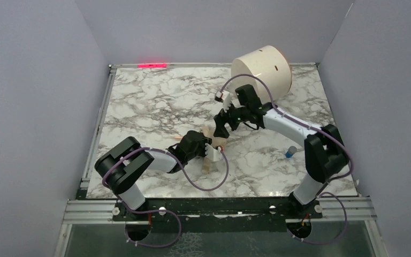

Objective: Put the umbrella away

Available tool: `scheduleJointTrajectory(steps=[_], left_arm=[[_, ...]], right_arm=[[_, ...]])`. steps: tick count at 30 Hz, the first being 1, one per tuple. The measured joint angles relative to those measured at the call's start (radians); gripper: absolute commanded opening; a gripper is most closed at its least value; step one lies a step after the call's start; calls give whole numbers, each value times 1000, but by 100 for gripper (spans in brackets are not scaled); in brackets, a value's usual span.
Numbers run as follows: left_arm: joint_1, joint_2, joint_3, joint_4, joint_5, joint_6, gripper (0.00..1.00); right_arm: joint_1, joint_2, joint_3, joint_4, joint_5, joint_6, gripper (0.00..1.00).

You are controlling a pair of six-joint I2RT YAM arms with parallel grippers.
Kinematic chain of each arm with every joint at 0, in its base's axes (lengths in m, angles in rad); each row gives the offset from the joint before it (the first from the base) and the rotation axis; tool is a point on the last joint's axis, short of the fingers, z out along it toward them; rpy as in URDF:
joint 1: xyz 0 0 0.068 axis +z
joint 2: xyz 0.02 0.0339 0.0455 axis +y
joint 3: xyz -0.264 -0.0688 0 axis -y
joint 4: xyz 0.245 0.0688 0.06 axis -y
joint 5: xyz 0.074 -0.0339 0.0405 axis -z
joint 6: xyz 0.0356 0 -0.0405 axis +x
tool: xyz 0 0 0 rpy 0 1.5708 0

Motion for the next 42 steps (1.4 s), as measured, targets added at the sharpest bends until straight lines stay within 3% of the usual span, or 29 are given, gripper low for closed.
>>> scheduleJointTrajectory(steps=[6,14,17,21,25,30,35,42], left_arm=[[-11,17,-12,48,-28,22,0],[-18,29,-14,68,-42,39,0],[-18,32,-15,71,-46,43,0],[-18,36,-15,75,-53,46,0],[-18,37,-14,74,-56,42,11],[-18,34,-8,57,-59,23,38],[-18,-10,4,-18,-58,-42,54],[-18,-201,24,-251,8,-196,59]], right_arm=[[0,198,169,-133,-57,-132,94],[0,325,243,-236,-94,-216,89],[0,366,284,-266,-105,-225,79],[1,398,311,-293,-134,-222,52],[7,402,319,-307,-137,-230,35],[10,402,317,-307,-131,-232,24],[18,379,283,-270,-102,-216,21],[48,320,206,-177,0,-204,21]])
